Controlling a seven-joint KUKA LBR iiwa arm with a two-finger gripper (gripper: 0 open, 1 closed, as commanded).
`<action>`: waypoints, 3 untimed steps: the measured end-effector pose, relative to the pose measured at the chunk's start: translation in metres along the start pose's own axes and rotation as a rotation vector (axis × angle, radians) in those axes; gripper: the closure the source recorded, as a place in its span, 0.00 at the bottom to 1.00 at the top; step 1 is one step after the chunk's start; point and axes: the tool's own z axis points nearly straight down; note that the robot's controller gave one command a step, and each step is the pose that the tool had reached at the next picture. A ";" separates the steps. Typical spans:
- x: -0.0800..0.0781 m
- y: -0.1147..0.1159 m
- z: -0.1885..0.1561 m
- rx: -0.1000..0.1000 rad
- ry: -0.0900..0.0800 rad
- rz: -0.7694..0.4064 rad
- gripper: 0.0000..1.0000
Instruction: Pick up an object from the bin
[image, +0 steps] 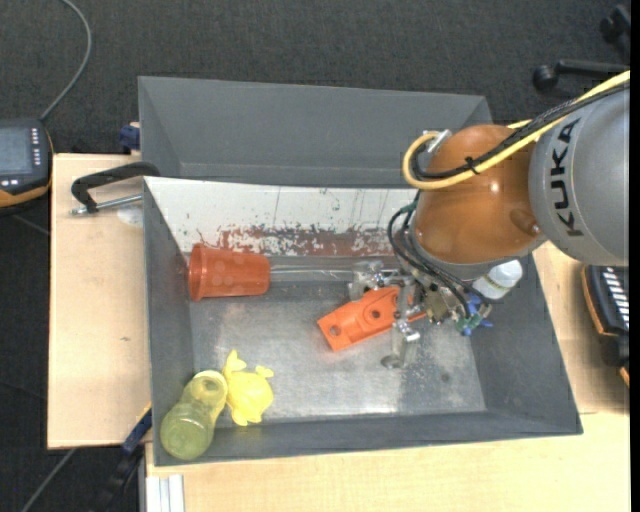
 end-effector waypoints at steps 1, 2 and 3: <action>-0.008 0.002 0.037 -0.002 -0.003 0.023 0.00; -0.055 -0.020 0.093 0.000 -0.007 -0.283 1.00; -0.055 -0.020 0.093 -0.001 -0.006 -0.284 1.00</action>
Offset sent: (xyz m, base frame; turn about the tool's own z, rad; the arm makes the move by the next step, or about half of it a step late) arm 0.0575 -0.0046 -0.0936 -0.2863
